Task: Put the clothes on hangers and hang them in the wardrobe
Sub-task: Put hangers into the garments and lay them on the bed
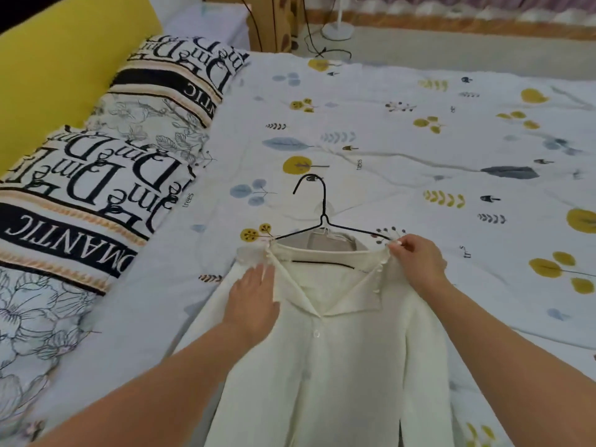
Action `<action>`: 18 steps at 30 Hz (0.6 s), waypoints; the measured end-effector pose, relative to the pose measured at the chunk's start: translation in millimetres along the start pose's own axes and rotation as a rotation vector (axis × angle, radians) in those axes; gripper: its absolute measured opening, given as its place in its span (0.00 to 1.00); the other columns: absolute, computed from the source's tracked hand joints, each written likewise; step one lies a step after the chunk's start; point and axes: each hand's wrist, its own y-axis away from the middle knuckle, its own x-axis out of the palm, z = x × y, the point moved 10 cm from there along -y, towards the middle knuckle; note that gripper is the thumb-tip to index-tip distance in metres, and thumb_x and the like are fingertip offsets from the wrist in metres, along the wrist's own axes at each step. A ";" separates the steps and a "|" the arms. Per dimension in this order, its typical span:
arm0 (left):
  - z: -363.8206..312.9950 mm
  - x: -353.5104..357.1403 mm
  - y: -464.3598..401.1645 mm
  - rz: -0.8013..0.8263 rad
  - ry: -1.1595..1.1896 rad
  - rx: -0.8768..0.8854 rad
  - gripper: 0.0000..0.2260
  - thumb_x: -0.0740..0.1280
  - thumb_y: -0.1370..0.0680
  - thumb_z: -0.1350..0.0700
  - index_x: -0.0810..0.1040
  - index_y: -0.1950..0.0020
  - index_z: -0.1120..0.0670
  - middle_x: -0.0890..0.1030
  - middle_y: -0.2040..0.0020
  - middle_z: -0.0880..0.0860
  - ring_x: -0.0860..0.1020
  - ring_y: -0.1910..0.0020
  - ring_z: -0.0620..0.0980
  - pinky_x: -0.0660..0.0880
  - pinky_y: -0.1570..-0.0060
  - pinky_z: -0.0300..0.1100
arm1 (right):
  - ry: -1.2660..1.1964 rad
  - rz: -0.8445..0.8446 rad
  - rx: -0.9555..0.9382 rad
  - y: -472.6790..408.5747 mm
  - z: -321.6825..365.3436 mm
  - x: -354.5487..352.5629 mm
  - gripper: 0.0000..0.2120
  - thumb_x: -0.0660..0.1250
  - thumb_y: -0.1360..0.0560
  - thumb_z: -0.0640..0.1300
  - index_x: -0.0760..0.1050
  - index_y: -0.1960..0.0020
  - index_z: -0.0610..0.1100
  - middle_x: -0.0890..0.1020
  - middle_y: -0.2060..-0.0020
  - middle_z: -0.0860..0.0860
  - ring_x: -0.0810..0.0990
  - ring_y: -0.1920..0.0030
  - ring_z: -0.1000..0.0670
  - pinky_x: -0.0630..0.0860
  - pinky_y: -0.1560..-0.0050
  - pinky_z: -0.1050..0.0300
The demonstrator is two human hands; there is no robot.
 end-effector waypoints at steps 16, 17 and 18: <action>-2.0 150.7 -48.6 0.321 -0.090 -0.076 0.33 0.47 0.22 0.36 0.32 0.26 0.46 0.29 0.26 0.48 0.34 0.25 0.56 0.44 0.29 0.60 | 0.607 0.331 0.023 27.3 -98.9 162.4 0.37 0.48 0.21 0.60 0.34 0.24 0.43 0.38 0.25 0.40 0.37 0.25 0.36 0.42 0.30 0.33; -1.8 149.7 -49.7 0.346 -0.080 -0.074 0.33 0.48 0.22 0.36 0.33 0.26 0.45 0.29 0.26 0.47 0.35 0.25 0.56 0.45 0.29 0.60 | 0.598 0.362 0.023 25.1 -98.1 161.3 0.36 0.50 0.21 0.60 0.35 0.24 0.44 0.38 0.24 0.41 0.37 0.25 0.37 0.43 0.30 0.33; -1.9 147.1 -50.2 0.372 -0.060 -0.077 0.32 0.49 0.22 0.37 0.34 0.25 0.45 0.30 0.26 0.47 0.36 0.25 0.55 0.46 0.29 0.60 | 0.597 0.390 0.021 23.7 -96.3 156.9 0.35 0.51 0.21 0.58 0.37 0.23 0.45 0.39 0.24 0.42 0.38 0.25 0.38 0.45 0.29 0.34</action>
